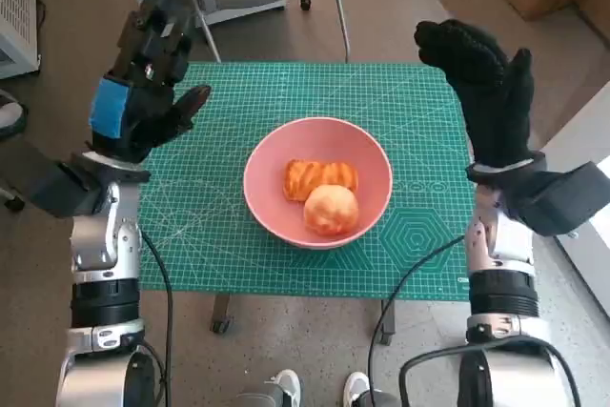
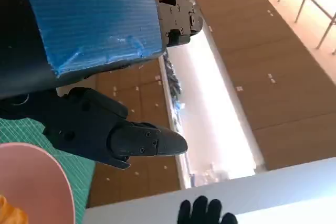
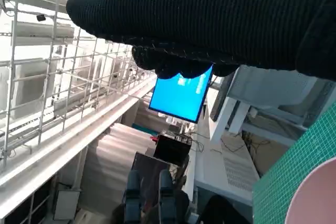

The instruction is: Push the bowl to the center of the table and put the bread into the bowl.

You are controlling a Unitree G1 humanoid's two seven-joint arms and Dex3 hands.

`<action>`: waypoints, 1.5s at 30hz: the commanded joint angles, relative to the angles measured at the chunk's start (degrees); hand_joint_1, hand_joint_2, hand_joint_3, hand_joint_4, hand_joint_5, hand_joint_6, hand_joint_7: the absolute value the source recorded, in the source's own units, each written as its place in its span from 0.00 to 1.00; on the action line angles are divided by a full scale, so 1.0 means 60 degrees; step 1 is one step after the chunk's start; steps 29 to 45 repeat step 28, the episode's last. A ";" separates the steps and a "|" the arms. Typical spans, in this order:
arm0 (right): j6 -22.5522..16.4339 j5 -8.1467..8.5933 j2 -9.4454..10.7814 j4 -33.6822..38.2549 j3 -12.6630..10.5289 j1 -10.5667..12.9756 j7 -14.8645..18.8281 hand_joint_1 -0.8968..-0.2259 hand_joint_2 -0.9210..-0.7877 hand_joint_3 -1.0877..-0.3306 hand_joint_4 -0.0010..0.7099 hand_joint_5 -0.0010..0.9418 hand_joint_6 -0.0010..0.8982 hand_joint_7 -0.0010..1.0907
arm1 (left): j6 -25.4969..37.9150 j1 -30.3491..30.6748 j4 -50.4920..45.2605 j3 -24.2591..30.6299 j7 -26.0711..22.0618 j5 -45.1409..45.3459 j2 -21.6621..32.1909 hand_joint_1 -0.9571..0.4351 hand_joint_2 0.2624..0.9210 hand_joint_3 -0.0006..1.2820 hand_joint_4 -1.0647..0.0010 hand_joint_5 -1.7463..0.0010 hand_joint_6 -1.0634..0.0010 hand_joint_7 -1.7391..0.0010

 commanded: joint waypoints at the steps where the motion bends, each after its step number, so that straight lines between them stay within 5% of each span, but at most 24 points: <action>1: 0.0260 -0.0103 -0.0009 -0.0009 0.0031 0.0012 -0.0161 0.43 0.00 0.67 0.38 0.00 0.40 0.00 | -0.0193 0.0140 0.0018 0.0081 -0.0327 -0.0324 -0.0073 0.20 1.00 0.22 1.00 1.00 1.00 0.93; 45: 0.0505 -0.0223 -0.0120 -0.0293 0.0062 0.0127 -0.0446 0.37 0.00 0.74 0.38 0.00 0.40 0.00 | -0.0053 0.0410 -0.0515 -0.0221 -0.0013 -0.0186 -0.0259 0.22 1.00 0.25 1.00 1.00 1.00 0.92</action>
